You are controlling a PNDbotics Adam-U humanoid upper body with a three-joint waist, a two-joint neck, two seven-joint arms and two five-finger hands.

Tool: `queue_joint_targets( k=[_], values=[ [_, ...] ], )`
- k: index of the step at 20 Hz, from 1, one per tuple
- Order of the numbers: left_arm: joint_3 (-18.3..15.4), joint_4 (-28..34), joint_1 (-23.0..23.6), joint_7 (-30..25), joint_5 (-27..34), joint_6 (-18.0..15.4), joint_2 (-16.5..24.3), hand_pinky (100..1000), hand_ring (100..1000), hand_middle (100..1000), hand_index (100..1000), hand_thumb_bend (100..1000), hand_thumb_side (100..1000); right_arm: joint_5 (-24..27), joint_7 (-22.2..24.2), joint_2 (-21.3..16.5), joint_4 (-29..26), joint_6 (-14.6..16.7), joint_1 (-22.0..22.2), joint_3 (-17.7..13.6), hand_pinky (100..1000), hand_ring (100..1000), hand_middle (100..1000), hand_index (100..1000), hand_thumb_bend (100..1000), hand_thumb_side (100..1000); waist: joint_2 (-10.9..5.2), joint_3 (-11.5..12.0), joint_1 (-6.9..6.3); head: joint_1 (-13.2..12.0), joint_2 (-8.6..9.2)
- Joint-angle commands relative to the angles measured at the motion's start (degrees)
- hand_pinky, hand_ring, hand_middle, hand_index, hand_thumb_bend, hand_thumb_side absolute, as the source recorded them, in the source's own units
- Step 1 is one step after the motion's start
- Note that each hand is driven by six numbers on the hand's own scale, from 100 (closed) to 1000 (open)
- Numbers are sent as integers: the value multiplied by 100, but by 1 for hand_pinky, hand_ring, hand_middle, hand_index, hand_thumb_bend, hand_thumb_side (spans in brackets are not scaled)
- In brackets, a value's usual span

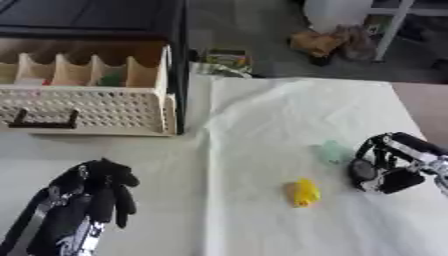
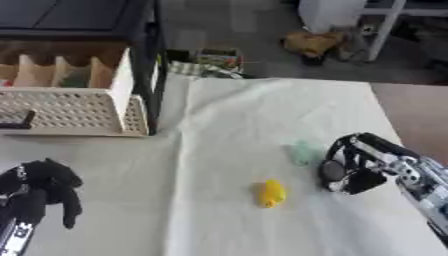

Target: Pick up objects from table and place into drawer.

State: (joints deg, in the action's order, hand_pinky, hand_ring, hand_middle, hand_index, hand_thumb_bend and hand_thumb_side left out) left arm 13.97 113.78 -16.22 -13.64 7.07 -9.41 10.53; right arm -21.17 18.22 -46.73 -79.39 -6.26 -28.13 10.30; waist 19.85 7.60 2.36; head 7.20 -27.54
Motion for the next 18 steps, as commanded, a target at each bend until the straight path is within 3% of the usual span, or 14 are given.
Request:
queue_joint_targets(
  k=[1, 11, 18],
  values=[
    [-2, 81, -51, 5, -30, 16, 9, 281, 438, 570, 730, 100, 444, 30, -30, -144, -10, -41, 1, 5, 388, 519, 229, 648, 451, 200, -78, 4, -1, 0, 77],
    [-3, 81, -44, 8, -41, 35, 3, 277, 438, 570, 729, 100, 443, 112, -145, -144, -82, -128, 4, -14, 356, 503, 183, 616, 413, 163, -83, 1, 4, -17, 76],
    [-8, 81, -42, 9, -24, 47, 12, 276, 438, 570, 729, 100, 445, 250, -228, -189, -305, -211, 21, -68, 340, 494, 151, 602, 438, 159, -104, -23, 10, -36, 84]
  ],
)
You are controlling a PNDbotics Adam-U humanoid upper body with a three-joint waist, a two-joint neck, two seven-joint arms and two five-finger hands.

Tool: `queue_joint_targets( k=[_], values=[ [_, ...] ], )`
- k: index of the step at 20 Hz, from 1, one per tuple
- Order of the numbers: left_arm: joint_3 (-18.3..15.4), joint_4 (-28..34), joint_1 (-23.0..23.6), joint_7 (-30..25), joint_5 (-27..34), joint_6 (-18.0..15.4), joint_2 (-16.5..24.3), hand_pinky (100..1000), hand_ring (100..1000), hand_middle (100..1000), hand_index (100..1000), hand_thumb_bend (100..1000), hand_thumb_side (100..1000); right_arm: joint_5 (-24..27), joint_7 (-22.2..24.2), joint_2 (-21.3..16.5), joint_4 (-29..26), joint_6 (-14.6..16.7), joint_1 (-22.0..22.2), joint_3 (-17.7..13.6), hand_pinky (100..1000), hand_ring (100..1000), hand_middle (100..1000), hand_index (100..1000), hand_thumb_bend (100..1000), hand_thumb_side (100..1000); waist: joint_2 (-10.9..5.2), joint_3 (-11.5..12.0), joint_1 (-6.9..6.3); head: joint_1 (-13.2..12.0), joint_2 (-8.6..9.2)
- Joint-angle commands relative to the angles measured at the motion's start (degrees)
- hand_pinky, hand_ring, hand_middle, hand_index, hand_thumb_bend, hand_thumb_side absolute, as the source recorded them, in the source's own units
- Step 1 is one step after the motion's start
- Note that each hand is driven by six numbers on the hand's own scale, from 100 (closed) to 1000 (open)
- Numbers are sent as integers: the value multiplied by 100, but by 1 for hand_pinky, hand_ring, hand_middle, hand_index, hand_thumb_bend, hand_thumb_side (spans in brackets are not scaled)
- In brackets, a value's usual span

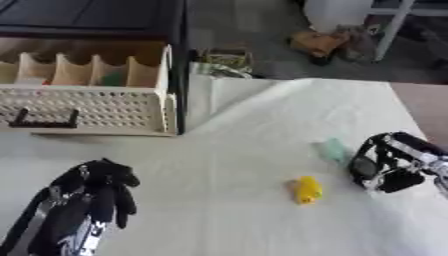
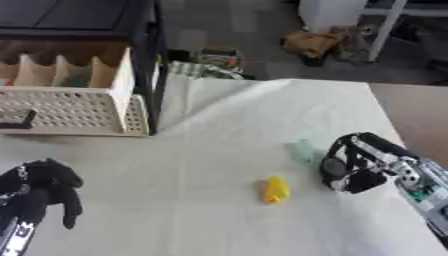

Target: Pick up objects from table and place into drawer.

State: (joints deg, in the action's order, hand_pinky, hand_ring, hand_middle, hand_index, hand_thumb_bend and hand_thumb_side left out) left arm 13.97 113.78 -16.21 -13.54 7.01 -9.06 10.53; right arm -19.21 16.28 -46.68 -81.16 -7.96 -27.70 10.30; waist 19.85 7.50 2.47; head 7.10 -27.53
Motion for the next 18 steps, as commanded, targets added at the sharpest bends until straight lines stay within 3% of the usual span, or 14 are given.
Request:
queue_joint_targets(
  k=[1, 10, 14, 18],
  values=[
    [-9, 82, -43, -2, -17, 15, 13, 275, 437, 570, 729, 100, 446, 71, -40, -203, -164, -56, -18, -76, 337, 492, 146, 599, 440, 160, -107, -17, 0, -28, 80],
    [-15, 82, -51, 2, 18, 26, 28, 271, 436, 570, 729, 100, 452, 218, -101, -285, -497, -153, -4, -142, 323, 482, 117, 589, 447, 172, -126, -50, 8, -39, 96],
    [-13, 82, -54, -11, 17, 37, 20, 267, 432, 570, 729, 100, 448, 158, -60, -296, -524, -176, 8, -133, 353, 494, 152, 624, 473, 202, -120, -43, 8, -35, 111],
    [-12, 82, -63, -18, 6, 35, 15, 265, 431, 570, 729, 100, 446, -102, 137, -298, -466, -112, -5, -129, 410, 530, 273, 740, 503, 285, -107, -27, 6, -29, 98]
  ],
)
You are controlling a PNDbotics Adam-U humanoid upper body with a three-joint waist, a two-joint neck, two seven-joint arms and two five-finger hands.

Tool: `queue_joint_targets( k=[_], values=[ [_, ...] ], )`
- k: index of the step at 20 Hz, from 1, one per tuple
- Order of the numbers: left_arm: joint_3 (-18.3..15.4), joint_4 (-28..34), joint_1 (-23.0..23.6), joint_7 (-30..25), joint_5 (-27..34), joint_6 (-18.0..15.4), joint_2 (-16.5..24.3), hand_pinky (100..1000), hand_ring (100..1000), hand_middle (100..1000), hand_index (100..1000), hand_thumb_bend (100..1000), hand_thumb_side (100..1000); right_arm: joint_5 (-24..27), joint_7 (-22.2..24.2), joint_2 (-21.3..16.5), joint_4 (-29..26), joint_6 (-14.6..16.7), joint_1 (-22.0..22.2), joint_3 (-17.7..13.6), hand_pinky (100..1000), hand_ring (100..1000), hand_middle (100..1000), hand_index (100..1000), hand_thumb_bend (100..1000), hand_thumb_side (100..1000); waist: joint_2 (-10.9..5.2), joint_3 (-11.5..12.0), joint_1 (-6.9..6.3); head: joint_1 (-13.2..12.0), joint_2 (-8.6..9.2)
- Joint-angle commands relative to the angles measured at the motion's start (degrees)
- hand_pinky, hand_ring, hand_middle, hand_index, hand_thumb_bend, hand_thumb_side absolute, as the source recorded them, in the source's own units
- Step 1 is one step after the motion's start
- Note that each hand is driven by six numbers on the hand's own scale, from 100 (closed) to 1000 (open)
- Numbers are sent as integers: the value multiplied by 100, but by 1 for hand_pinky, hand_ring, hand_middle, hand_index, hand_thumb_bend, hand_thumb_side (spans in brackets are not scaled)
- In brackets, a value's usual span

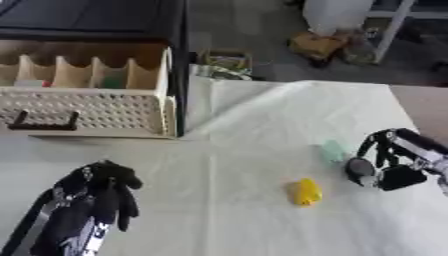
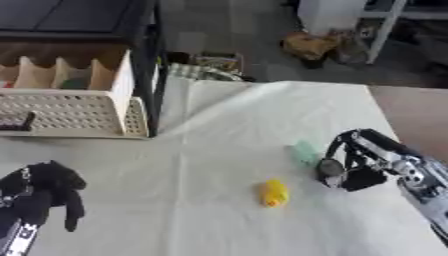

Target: Pick up objects from table and place into drawer.

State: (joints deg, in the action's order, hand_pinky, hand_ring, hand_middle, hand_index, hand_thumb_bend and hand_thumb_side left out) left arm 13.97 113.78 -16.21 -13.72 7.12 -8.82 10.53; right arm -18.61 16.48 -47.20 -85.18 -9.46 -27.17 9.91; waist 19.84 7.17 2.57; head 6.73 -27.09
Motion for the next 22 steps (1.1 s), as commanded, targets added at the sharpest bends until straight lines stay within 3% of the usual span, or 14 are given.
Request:
queue_joint_targets(
  k=[1, 9, 22],
  values=[
    [-11, 82, -64, -3, -8, 12, 13, 265, 431, 570, 728, 100, 445, -227, 208, -249, -44, 77, -67, -95, 438, 553, 337, 783, 512, 301, -102, 9, -5, 31, 46],
    [-9, 82, -64, -3, -35, 29, -2, 263, 430, 570, 728, 100, 437, -405, 953, -264, 188, 538, -183, -266, 503, 613, 458, 867, 572, 326, -80, 24, -1, 352, -26],
    [17, 82, -45, -22, -120, 63, -48, 253, 427, 570, 727, 100, 424, -768, 1047, -346, 546, 584, -360, -367, 501, 612, 465, 799, 593, 354, -54, 46, -15, 417, -31]
  ],
)
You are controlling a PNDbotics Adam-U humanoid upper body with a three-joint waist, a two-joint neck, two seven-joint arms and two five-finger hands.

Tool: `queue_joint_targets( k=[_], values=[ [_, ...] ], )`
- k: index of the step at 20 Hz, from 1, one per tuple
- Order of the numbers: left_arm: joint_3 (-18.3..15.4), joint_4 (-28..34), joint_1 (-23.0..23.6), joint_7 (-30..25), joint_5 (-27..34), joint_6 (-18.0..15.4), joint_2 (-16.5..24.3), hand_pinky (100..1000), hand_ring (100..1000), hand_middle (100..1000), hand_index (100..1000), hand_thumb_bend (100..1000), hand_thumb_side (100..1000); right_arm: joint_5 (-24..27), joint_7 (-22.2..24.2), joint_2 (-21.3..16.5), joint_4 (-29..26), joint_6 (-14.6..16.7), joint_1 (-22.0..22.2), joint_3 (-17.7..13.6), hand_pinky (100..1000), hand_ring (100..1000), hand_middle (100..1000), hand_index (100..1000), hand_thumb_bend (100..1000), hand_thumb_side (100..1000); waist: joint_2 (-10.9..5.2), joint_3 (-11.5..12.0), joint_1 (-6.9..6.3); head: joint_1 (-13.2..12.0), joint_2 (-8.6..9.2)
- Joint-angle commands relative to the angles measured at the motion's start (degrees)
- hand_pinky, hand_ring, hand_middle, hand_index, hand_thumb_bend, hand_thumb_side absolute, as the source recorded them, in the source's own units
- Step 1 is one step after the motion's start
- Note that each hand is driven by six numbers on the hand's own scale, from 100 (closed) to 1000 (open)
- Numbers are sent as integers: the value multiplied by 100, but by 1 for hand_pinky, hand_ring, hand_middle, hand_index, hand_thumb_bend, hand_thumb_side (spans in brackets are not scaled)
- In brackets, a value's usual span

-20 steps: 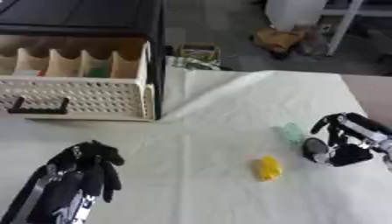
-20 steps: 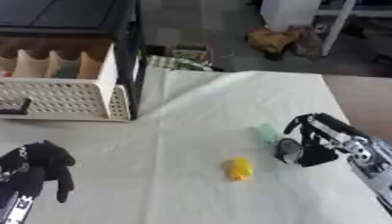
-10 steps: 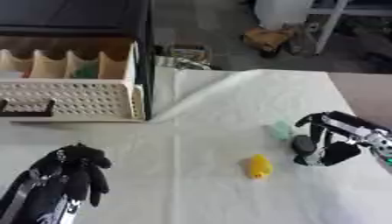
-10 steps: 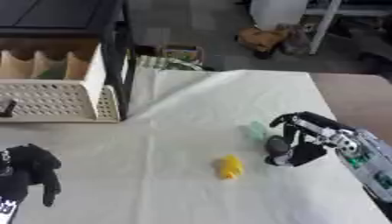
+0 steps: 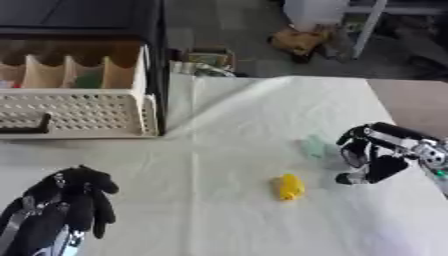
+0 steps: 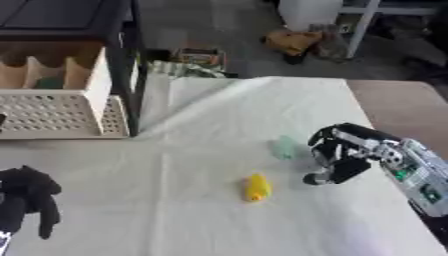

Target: Pick up objects from table and place into drawer.

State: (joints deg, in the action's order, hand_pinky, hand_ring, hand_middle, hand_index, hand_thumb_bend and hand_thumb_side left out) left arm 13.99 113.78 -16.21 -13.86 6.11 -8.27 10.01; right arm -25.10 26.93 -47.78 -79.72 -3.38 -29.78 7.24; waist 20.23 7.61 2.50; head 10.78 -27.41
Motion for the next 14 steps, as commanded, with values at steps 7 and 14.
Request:
queue_joint_targets(
  k=[7, 14],
  values=[
    [13, 82, -37, -9, -31, -3, 1, 250, 425, 570, 726, 100, 423, 16, 189, -283, -304, -74, -73, -221, 509, 618, 462, 817, 620, 385, -90, -13, -23, -26, 7],
    [20, 82, -49, -24, -18, 13, -1, 249, 425, 570, 726, 100, 423, -189, -8, -323, -308, -248, -34, -231, 504, 618, 483, 809, 612, 383, -96, -12, -14, -10, 56]
  ],
)
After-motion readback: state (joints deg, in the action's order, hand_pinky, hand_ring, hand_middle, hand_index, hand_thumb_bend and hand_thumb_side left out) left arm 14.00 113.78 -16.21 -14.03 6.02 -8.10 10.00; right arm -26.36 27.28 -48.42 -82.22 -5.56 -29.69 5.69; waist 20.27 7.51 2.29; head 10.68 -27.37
